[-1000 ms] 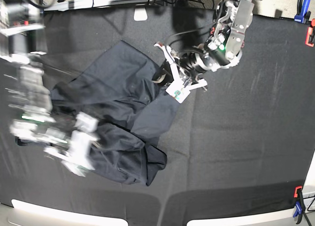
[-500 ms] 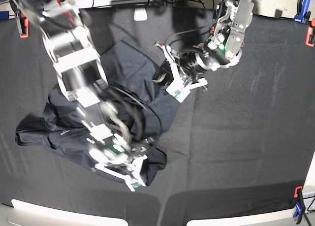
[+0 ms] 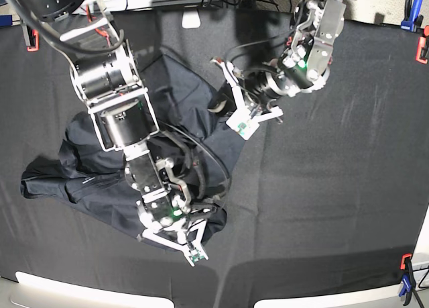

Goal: Layout the t-shirt on the table in an organized manner, then fold the t-shirt properly
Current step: 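Pull the shirt body with the right gripper away from the left gripper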

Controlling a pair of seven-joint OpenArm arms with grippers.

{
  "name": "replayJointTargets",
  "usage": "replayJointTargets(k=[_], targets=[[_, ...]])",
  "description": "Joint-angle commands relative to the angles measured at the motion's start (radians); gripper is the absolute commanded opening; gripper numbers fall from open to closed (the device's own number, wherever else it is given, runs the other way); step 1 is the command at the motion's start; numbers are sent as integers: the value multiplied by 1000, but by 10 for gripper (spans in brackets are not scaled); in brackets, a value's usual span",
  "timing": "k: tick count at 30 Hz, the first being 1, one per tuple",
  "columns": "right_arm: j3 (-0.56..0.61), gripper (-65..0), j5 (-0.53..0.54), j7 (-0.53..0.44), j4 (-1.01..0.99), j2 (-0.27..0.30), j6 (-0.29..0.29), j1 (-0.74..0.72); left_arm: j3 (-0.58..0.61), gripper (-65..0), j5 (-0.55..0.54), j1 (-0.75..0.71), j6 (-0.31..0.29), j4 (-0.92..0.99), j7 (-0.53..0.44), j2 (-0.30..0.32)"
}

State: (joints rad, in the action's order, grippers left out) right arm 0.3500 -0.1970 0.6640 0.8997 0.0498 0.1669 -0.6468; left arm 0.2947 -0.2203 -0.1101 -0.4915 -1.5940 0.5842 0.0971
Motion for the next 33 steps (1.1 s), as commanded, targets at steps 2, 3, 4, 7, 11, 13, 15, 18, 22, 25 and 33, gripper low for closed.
replayJointTargets(k=[2, 3, 4, 7, 11, 13, 15, 18, 22, 25, 33], targets=[[-5, -650, -37, 18, 87, 8, -3, -43, 1, -563, -15, 10, -3, -16, -23, -5], [-5, -650, -35, 43, 132, 17, -3, -43, 1, -563, -15, 10, -3, -16, -23, -5], [-5, -650, -35, 74, 181, 28, -3, -43, 1, -563, -15, 11, -3, -16, -23, -5], [-5, -650, -34, 189, 344, 73, -2, -39, 1, -563, -15, 10, -3, -16, -23, -5], [-5, -650, 22, 310, 552, 186, 46, -10, 1, -563, -15, 11, -3, -16, -23, -5], [-5, -650, 27, 361, 643, 256, 116, 16, 1, -563, -15, 11, -3, -16, -23, -5], [-6, -650, 31, 384, 710, 330, 116, 61, 1, -563, -15, 11, -3, -16, -23, -5], [-39, -650, 80, 393, 785, 433, 114, 158, 1, -563, -15, 11, -3, -16, -25, -5], [-159, -650, 85, 407, 894, 534, 115, 317, 1, -563, -15, 11, -3, -16, -31, -5], [-307, -650, 85, 407, 954, 585, 115, 435, 1, -563, -15, 11, -3, -16, -31, -5], [-726, -650, 175, 380, 959, 613, 218, 666, 1, -559, -16, 11, -3, -16, -31, -5]])
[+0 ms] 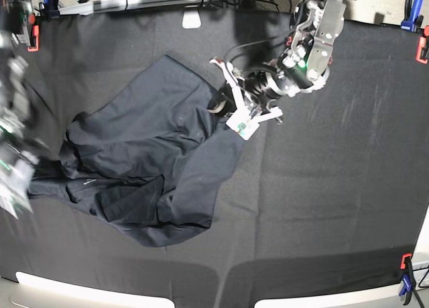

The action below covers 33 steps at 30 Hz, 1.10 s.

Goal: Layout the t-shirt on the table in an organized manner, then fold the t-shirt properly
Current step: 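Pull the shirt body with the right gripper away from the left gripper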

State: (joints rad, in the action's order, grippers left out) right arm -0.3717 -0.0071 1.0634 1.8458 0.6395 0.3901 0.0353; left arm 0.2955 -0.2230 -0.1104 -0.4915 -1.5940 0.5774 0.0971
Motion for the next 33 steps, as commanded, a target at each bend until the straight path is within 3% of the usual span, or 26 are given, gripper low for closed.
replayJointTargets(k=[1, 5, 9, 11, 12, 15, 17, 20, 24, 26, 29, 33], targets=[[-50, -650, 4, -20, 10, 23, 5, 6, 0, -559, -13, 11, -3, -16, -24, -5], [-196, -650, 166, -20, 2, 23, 40, 67, 0, -559, -13, 11, -3, -16, -25, -5], [-237, -650, 511, -20, 2, 23, 106, 63, 0, -559, -13, 11, -3, -16, -32, -5], [-230, -585, 732, -38, 2, 23, 134, 58, 0, -559, -13, 11, -3, -16, -32, -5], [-218, -540, 789, -60, 2, 16, 161, 48, 0, -559, -13, 11, -3, -16, -32, -5], [-166, -391, 748, -72, 1, -31, 243, -14, 0, -559, -13, 11, -3, -16, -31, -5], [-108, -324, 693, -108, -10, -57, 250, -63, 0, -559, -14, 11, -3, -16, -32, -5], [16, -314, 569, -172, -46, -93, 249, -154, 0, -559, -13, 11, -3, -16, -31, -5], [203, -314, 426, -171, -145, -138, 237, -301, 0, -559, -13, 11, -3, -16, -27, -5], [266, -314, 368, -149, -204, -169, 196, -373, 0, -559, -13, 11, -3, -16, -23, -5], [315, -314, 293, -96, -297, -219, 174, -462, 0, -559, -13, 10, -3, -16, -20, -5], [341, -314, 291, -44, -396, -245, 174, -531, 0, -559, -13, 11, -3, -16, -20, -5]])
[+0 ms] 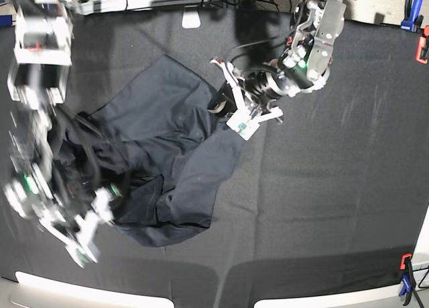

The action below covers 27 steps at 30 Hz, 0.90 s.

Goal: Layout the t-shirt on the table in an organized manner, then fold the t-shirt properly
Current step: 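Pull the shirt body with the right gripper away from the left gripper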

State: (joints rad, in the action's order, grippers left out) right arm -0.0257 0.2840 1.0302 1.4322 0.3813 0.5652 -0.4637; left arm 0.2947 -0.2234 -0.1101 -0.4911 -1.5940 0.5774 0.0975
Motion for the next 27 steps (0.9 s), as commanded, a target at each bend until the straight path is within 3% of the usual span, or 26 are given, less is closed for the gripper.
replayJointTargets(k=[1, 10, 12, 15, 20, 27], targets=[[-5, -314, -5, -12, -3, 11, -1, -39, 1, -559, -13, 10, -3, -16, -20, -6], [-5, -325, -46, -8, -145, 14, -1, -51, 1, -559, -13, 10, -3, -16, -21, -5], [-5, -413, -50, 3, -159, 14, -1, -51, 1, -559, -13, 10, -3, -16, -21, -5], [-6, -642, -101, 3, -161, 15, 0, -49, 1, -559, -13, 10, -3, -16, -21, -5], [-7, -650, -172, 29, -132, 43, 4, -43, 1, -559, -12, 10, -3, -16, -21, -5], [-44, -650, -135, 87, 31, 199, 5, 65, 1, -559, -12, 10, -3, -16, -24, -5]])
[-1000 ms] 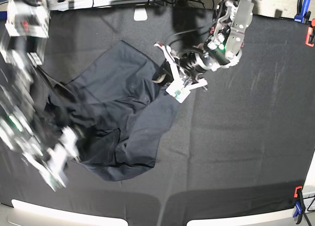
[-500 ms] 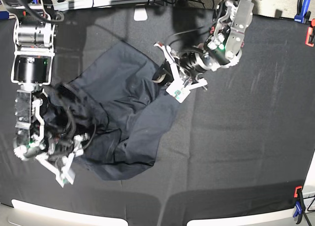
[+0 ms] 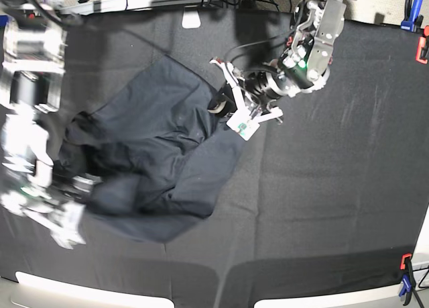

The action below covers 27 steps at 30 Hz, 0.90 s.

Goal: Layout the t-shirt on the table in an organized manner, then fold the t-shirt properly
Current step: 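Pull the shirt body with the right gripper away from the left gripper, then lift the held shirt edge with the left gripper and drag it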

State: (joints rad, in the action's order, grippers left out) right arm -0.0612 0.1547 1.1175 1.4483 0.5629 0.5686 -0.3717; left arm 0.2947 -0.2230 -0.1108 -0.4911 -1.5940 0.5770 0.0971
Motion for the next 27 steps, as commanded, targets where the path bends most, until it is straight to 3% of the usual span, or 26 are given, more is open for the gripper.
replayJointTargets(k=[1, 5, 8, 11, 15, 20, 24, 27], targets=[[-32, -650, 3, 0, 42, 40, 2, 4, 1, -559, -13, 11, -3, -16, -24, -5], [-198, -650, 10, 0, 128, 111, 2, 164, 1, -559, -13, 11, -3, -16, -24, -5], [-369, -650, 47, 0, 145, 143, 57, 280, 1, -559, -13, 11, -3, -16, -24, -5], [-544, -650, 114, -4, 145, 158, 100, 385, 1, -559, -13, 11, -3, -16, -24, -5], [-700, -650, 153, -30, 145, 163, 113, 492, 1, -559, -13, 11, -3, -16, -23, -5], [-747, -650, 131, -30, 145, 163, 112, 544, 1, -547, -13, 11, -3, -16, -23, -5], [-746, -650, 112, -27, 145, 166, 112, 544, 1, -445, -13, 12, -3, -18, -23, 6], [-746, -650, 115, -29, 145, 166, 112, 544, 1, -413, -13, 12, -5, -20, 6, 18]])
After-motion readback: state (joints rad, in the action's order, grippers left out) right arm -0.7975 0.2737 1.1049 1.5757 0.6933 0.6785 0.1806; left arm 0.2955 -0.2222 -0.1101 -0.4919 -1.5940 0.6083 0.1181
